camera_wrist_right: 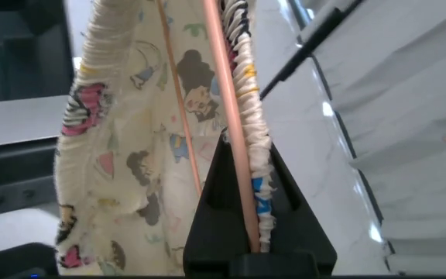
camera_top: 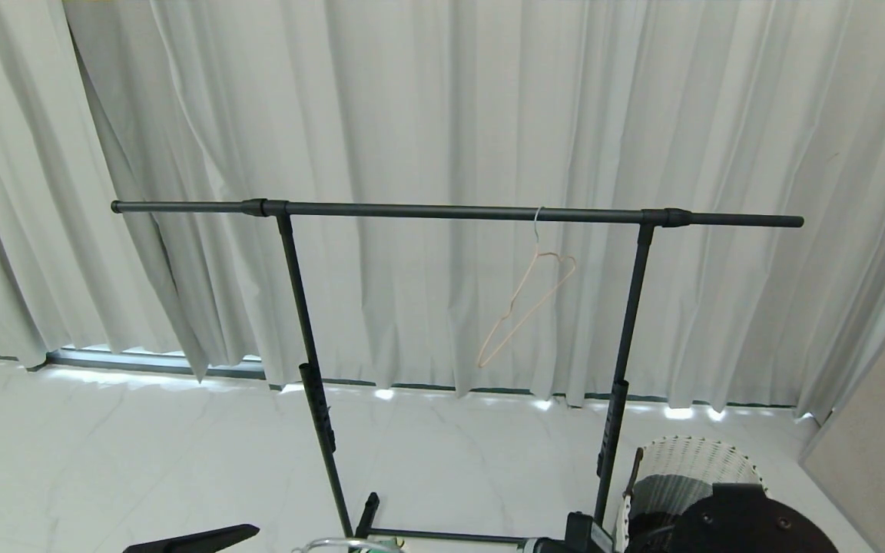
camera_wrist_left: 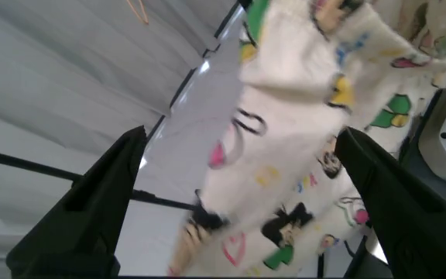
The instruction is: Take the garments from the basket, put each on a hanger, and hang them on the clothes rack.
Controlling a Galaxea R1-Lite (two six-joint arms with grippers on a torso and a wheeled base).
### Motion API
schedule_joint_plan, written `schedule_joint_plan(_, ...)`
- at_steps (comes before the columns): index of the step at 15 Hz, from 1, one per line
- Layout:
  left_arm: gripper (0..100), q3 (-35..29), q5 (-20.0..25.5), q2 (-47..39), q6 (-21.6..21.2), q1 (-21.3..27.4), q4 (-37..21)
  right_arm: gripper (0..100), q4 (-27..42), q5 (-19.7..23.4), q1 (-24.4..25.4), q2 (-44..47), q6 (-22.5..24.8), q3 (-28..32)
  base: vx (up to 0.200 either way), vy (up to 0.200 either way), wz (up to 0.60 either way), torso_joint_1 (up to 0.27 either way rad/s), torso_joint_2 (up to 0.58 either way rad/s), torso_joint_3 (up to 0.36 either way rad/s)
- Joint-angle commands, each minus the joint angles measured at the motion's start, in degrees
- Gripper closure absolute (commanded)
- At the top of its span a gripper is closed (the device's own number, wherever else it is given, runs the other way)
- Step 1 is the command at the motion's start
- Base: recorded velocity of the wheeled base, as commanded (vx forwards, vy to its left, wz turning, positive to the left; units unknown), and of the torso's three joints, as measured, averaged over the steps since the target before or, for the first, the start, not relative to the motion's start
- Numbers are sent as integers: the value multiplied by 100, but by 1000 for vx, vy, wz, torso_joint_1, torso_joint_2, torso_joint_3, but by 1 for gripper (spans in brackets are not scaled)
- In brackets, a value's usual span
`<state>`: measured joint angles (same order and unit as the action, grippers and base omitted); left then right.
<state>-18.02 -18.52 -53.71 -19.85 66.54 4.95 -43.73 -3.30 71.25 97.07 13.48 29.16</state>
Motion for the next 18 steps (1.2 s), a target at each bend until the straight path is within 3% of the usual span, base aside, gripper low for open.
schedule_joint_plan(1, 0, 0, -3, 1, 25, -97, -3, 100, -4, 5, -402, -224, 260, -24, 0, 0, 0, 0, 0, 0)
schedule_joint_plan(3, 0, 18, -3, 1, 25, -536, -3, 100, -4, 49, -718, -417, 550, -147, 0, 0, 0, 0, 0, 0)
schedule_joint_plan(6, 0, 176, -3, -25, -2, -1916, -12, 100, -4, 58, -938, -813, 647, -455, 0, 0, 0, 0, 0, 0)
schedule_joint_plan(7, 0, 229, 6, -25, -2, -2092, -12, 100, -4, 49, -938, -857, 647, -490, 0, 0, 0, 0, 0, 0)
schedule_joint_plan(8, 0, 466, 15, -25, 25, -2575, -12, 100, 13, 58, -938, -1006, 656, -552, 0, 0, 0, 0, 0, 0)
schedule_joint_plan(11, 0, 730, 270, -17, 33, -3367, -12, 100, 620, 207, -938, -1525, 700, -473, 0, 0, 0, 0, 0, 0)
schedule_joint_plan(15, 0, 765, 1149, 107, 25, -3736, -3, 100, 1736, 585, -938, -2272, 691, -227, 0, 0, 0, 0, 0, 0)
schedule_joint_plan(18, 0, 967, 1931, 493, -37, -3613, -12, 100, 1762, 735, -903, -2325, 691, -103, 0, 0, 0, 0, 0, 0)
